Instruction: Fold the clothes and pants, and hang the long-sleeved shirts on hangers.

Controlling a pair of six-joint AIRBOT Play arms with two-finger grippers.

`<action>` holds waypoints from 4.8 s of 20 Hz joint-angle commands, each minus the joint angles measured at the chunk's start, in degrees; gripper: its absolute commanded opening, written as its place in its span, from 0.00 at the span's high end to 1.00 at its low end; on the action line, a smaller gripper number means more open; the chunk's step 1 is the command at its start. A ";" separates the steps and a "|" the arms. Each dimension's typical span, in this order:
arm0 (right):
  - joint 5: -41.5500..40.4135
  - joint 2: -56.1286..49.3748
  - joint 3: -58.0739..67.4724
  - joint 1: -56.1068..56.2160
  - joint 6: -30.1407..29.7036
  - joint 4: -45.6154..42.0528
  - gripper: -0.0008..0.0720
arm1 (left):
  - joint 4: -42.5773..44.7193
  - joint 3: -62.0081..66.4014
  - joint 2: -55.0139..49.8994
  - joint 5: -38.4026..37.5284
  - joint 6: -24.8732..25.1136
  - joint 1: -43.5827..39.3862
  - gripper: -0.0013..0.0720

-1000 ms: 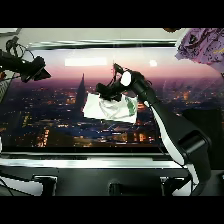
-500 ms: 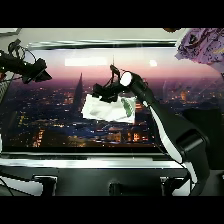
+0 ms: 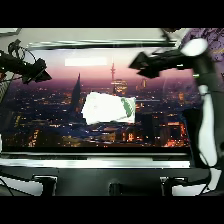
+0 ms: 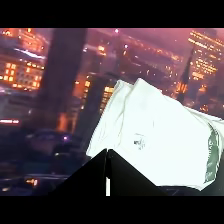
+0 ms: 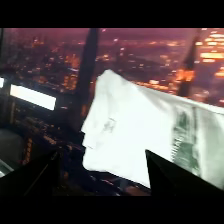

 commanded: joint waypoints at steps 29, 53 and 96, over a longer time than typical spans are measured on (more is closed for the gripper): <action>-13.84 -10.08 -40.39 -2.36 -31.52 27.63 0.95 | 0.00 -0.02 -0.02 0.07 1.20 0.02 0.96; -7.37 5.64 -6.19 -36.30 18.05 -19.50 0.95 | -0.04 0.00 0.00 -2.75 -0.55 0.04 0.96; 5.88 39.71 -58.47 -36.26 39.23 -67.12 0.95 | -2.56 0.02 0.57 -8.48 1.25 0.04 0.96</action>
